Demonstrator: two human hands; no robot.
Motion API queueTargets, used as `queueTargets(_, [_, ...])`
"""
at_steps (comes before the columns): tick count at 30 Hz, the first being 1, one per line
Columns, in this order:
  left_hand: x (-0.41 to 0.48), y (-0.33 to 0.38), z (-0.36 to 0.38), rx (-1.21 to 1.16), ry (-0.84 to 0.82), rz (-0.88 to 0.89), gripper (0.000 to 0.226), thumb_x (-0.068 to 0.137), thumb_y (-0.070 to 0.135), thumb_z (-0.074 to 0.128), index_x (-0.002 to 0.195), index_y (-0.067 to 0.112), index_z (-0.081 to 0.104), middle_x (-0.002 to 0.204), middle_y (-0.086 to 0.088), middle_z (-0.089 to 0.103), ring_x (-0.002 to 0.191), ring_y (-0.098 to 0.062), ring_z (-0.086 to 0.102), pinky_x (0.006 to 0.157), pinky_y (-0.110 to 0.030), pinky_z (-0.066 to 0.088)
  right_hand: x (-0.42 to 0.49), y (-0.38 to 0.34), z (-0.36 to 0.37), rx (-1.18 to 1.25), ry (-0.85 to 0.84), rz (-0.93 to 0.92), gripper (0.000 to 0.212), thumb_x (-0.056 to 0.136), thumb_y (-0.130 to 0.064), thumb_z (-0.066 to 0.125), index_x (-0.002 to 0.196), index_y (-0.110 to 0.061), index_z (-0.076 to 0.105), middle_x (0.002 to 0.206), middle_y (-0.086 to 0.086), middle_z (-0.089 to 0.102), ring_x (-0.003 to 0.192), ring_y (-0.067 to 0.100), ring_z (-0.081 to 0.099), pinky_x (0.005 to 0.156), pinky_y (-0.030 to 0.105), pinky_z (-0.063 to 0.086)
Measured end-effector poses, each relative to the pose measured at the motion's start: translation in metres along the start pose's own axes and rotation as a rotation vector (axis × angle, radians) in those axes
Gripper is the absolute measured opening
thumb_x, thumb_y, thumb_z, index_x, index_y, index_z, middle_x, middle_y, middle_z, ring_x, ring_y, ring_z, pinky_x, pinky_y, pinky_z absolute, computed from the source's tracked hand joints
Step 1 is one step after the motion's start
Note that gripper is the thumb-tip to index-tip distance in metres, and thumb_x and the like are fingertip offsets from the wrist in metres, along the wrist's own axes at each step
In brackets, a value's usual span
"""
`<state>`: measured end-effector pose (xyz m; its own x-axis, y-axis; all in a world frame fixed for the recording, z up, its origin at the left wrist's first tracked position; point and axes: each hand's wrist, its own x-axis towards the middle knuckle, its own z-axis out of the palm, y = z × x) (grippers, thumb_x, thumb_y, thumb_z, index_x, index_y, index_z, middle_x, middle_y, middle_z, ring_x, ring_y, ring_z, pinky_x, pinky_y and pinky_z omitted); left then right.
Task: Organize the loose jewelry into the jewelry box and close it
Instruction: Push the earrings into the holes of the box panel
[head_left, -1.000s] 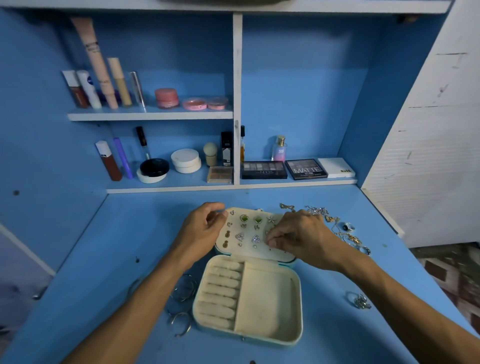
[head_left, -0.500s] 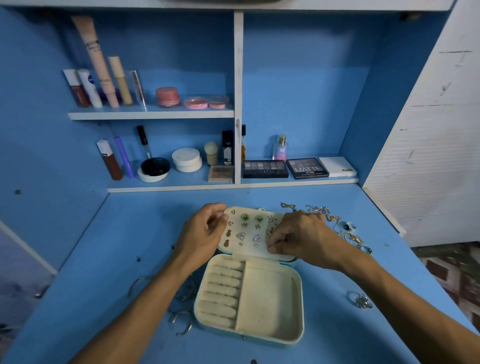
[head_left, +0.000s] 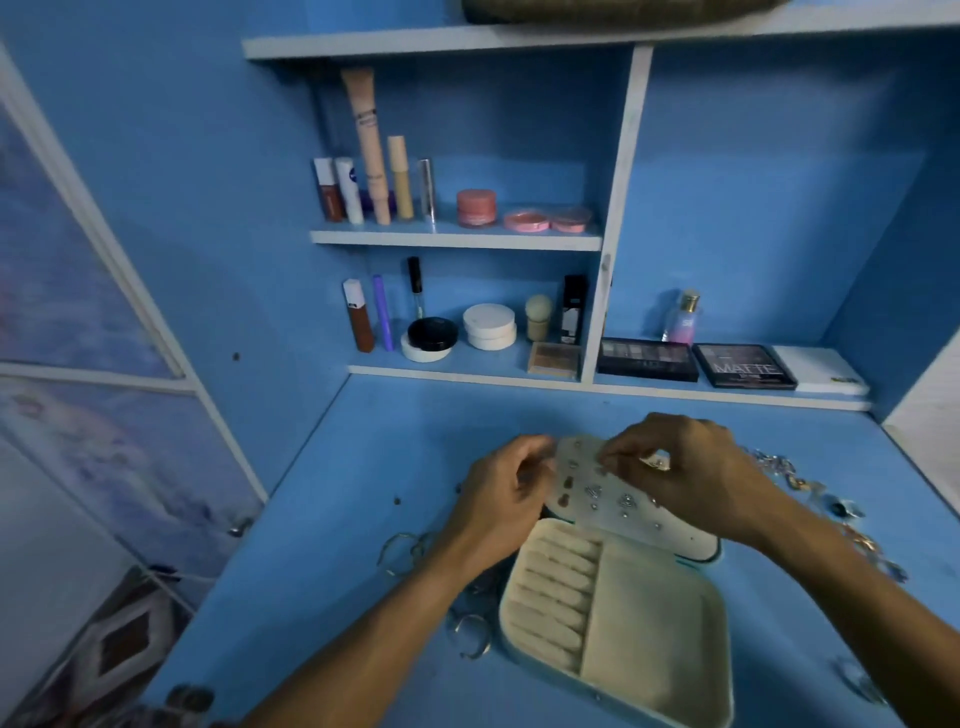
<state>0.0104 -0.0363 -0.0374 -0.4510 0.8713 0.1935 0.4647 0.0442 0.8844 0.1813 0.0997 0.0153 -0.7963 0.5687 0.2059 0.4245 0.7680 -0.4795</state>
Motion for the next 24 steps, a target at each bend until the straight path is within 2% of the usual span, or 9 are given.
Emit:
queueTargets(3, [-0.008, -0.004, -0.017, -0.004, 0.073, -0.014, 0.023, 0.101, 0.018, 0.058, 0.123, 0.019, 0.067, 0.114, 0.013, 0.071, 0.103, 0.005, 0.064, 0.089, -0.010, 0.048, 0.024, -0.020, 0.015, -0.009, -0.043, -0.050, 0.011, 0.090, -0.035, 0.068, 0.095, -0.042, 0.074, 0.092, -0.024, 0.066, 0.091, 0.007, 0.062, 0.092, 0.045, 0.046])
queueTargets(6, [-0.015, -0.016, -0.047, 0.028, 0.206, -0.023, 0.019, 0.100, 0.019, 0.060, 0.115, 0.027, 0.068, 0.103, 0.014, 0.073, 0.090, -0.002, 0.068, 0.082, -0.016, 0.052, 0.049, -0.044, 0.034, -0.071, -0.113, -0.113, 0.011, 0.092, -0.036, 0.066, 0.099, -0.040, 0.073, 0.092, -0.021, 0.064, 0.096, 0.009, 0.059, 0.089, 0.038, 0.038])
queueTargets(10, [-0.027, -0.037, -0.086, 0.125, 0.410, -0.020, 0.016, 0.098, 0.016, 0.063, 0.108, 0.027, 0.069, 0.097, 0.012, 0.074, 0.084, -0.004, 0.065, 0.074, -0.016, 0.050, 0.072, -0.067, 0.059, -0.153, -0.159, -0.155, 0.014, 0.093, -0.035, 0.064, 0.103, -0.037, 0.073, 0.074, -0.028, 0.047, 0.097, 0.006, 0.053, 0.083, 0.035, 0.026])
queueTargets(14, [-0.034, -0.062, -0.107, 0.178, 0.533, -0.051, 0.018, 0.098, 0.014, 0.062, 0.106, 0.030, 0.066, 0.100, 0.009, 0.073, 0.086, -0.003, 0.065, 0.075, -0.009, 0.046, 0.083, -0.070, 0.074, -0.214, -0.173, -0.145, 0.015, 0.093, -0.029, 0.063, 0.101, -0.036, 0.074, 0.081, -0.025, 0.050, 0.105, 0.008, 0.056, 0.084, 0.036, 0.024])
queueTargets(19, [-0.034, -0.073, -0.111, 0.161, 0.579, -0.099, 0.019, 0.099, 0.013, 0.059, 0.108, 0.028, 0.066, 0.104, 0.008, 0.072, 0.090, -0.002, 0.064, 0.076, -0.005, 0.042, 0.090, -0.067, 0.083, -0.244, -0.197, -0.125, 0.015, 0.092, -0.028, 0.064, 0.100, -0.036, 0.074, 0.090, -0.024, 0.057, 0.106, 0.008, 0.056, 0.085, 0.036, 0.023])
queueTargets(24, [-0.034, -0.074, -0.110, 0.169, 0.562, -0.103, 0.018, 0.098, 0.012, 0.060, 0.112, 0.023, 0.067, 0.104, 0.006, 0.071, 0.091, -0.002, 0.063, 0.073, -0.003, 0.040, 0.104, -0.074, 0.093, -0.221, -0.183, -0.121, 0.013, 0.092, -0.033, 0.065, 0.101, -0.035, 0.074, 0.107, -0.018, 0.070, 0.106, 0.011, 0.058, 0.084, 0.036, 0.023])
